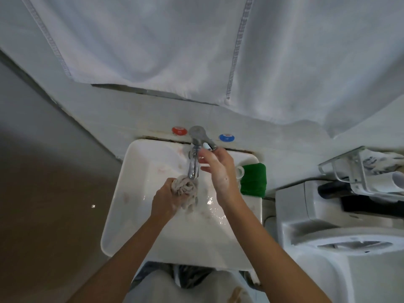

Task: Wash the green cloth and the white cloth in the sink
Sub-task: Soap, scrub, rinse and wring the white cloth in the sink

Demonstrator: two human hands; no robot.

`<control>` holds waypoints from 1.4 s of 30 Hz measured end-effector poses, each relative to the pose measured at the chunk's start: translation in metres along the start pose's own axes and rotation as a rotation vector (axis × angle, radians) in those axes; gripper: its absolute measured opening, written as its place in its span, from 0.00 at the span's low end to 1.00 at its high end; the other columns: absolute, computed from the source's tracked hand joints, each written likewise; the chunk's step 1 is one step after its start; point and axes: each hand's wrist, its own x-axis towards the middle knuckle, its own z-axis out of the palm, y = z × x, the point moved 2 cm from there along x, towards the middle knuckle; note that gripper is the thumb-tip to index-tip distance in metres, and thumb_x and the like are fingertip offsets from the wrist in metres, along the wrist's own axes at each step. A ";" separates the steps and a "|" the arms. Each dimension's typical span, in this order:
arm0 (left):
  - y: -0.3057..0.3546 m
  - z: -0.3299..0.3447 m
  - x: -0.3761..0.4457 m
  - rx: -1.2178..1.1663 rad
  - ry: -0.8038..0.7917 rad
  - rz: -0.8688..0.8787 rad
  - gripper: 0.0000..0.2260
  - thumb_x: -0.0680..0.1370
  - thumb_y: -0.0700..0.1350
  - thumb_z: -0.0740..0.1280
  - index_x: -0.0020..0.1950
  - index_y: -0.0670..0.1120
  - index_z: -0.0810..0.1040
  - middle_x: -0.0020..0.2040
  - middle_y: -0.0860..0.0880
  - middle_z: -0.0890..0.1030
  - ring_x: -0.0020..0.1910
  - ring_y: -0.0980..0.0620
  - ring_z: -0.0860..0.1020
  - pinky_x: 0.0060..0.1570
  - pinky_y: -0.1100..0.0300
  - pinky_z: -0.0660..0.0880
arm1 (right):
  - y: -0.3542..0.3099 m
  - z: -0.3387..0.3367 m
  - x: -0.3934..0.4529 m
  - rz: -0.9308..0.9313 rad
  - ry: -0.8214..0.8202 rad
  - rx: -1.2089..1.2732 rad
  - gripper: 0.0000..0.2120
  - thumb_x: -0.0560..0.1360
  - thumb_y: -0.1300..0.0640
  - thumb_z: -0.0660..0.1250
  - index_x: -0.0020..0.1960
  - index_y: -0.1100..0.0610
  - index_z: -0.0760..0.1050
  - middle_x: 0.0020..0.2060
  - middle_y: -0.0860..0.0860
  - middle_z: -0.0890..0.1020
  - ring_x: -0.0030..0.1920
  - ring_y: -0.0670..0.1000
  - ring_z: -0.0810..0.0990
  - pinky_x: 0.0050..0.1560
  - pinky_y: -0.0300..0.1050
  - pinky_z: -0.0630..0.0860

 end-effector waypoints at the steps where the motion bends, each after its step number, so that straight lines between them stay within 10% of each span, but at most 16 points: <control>1: 0.002 0.001 0.001 0.016 0.005 0.002 0.19 0.69 0.54 0.75 0.53 0.48 0.74 0.43 0.48 0.81 0.43 0.44 0.79 0.45 0.50 0.77 | -0.001 0.000 0.003 -0.012 -0.003 -0.021 0.08 0.76 0.51 0.67 0.50 0.55 0.76 0.47 0.55 0.82 0.50 0.54 0.81 0.55 0.53 0.78; 9: -0.002 0.012 0.011 0.040 -0.019 0.008 0.17 0.71 0.55 0.72 0.53 0.48 0.73 0.41 0.48 0.81 0.41 0.44 0.80 0.42 0.52 0.76 | 0.086 -0.005 0.002 0.029 0.274 -0.129 0.06 0.80 0.55 0.62 0.56 0.51 0.74 0.50 0.45 0.79 0.55 0.49 0.78 0.49 0.31 0.71; 12: 0.004 0.018 0.015 -0.066 -0.076 0.039 0.20 0.67 0.56 0.72 0.53 0.49 0.74 0.43 0.49 0.81 0.43 0.45 0.81 0.45 0.49 0.78 | 0.119 0.010 0.009 0.223 0.128 -0.111 0.17 0.79 0.46 0.62 0.65 0.52 0.71 0.56 0.48 0.77 0.58 0.49 0.76 0.56 0.38 0.71; 19: 0.018 0.031 0.017 -0.284 -0.096 0.108 0.20 0.70 0.62 0.60 0.59 0.56 0.71 0.51 0.52 0.80 0.49 0.51 0.80 0.49 0.53 0.77 | 0.133 0.030 0.026 0.189 0.126 -0.040 0.09 0.77 0.46 0.61 0.42 0.47 0.76 0.43 0.51 0.81 0.47 0.50 0.80 0.53 0.49 0.76; 30: 0.020 0.034 0.031 -0.180 0.133 -0.048 0.13 0.77 0.51 0.63 0.35 0.47 0.75 0.37 0.47 0.81 0.39 0.47 0.79 0.38 0.57 0.74 | 0.137 0.039 0.034 0.322 0.267 -0.103 0.16 0.76 0.51 0.60 0.31 0.55 0.74 0.30 0.51 0.80 0.33 0.50 0.75 0.40 0.50 0.75; 42: 0.013 0.031 0.030 -0.113 0.042 0.058 0.11 0.81 0.49 0.58 0.56 0.42 0.70 0.47 0.42 0.81 0.46 0.41 0.79 0.46 0.50 0.76 | 0.145 0.045 0.031 0.069 0.242 -0.308 0.22 0.68 0.41 0.55 0.43 0.60 0.73 0.35 0.53 0.79 0.36 0.52 0.76 0.39 0.47 0.73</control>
